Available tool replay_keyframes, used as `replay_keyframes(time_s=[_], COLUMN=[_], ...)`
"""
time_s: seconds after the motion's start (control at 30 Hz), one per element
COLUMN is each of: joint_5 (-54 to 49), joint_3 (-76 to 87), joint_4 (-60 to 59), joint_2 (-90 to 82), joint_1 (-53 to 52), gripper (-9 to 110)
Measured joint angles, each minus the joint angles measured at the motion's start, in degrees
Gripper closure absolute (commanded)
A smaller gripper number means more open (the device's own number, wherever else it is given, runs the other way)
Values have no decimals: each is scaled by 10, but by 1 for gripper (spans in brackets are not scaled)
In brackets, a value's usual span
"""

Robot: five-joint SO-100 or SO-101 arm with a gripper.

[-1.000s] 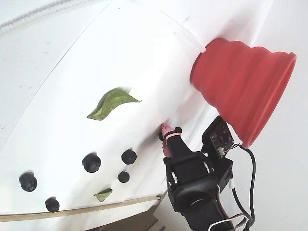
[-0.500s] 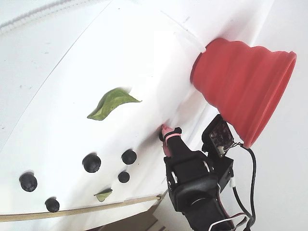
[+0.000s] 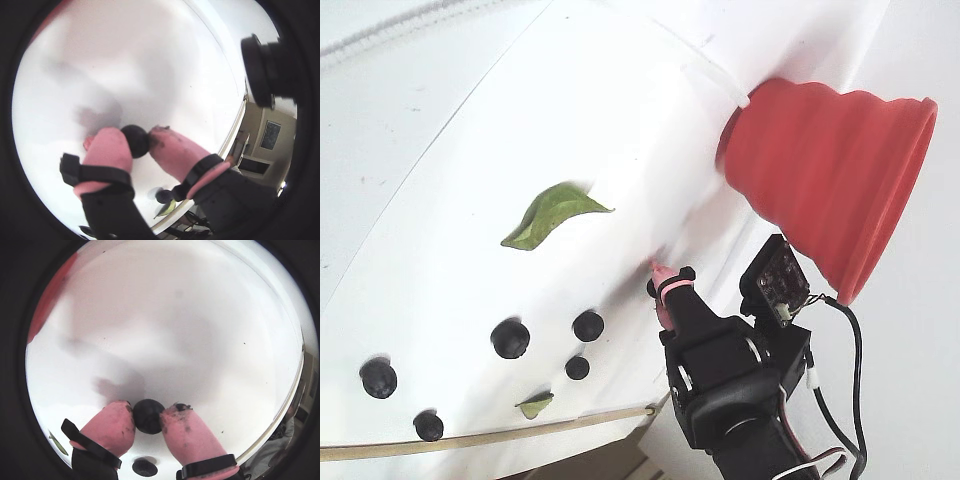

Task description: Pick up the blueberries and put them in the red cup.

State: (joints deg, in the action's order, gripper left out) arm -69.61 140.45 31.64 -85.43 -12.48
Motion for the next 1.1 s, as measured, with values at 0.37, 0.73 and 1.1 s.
replay_keyframes(time_s=[0.37, 0.73, 1.1], joint_5=[-6, -18, -25], joint_3=[28, 47, 75], joint_4=[-54, -114, -198], joint_2=[-69, -128, -214], joint_1=[11, 19, 39], gripper=[93, 93, 93])
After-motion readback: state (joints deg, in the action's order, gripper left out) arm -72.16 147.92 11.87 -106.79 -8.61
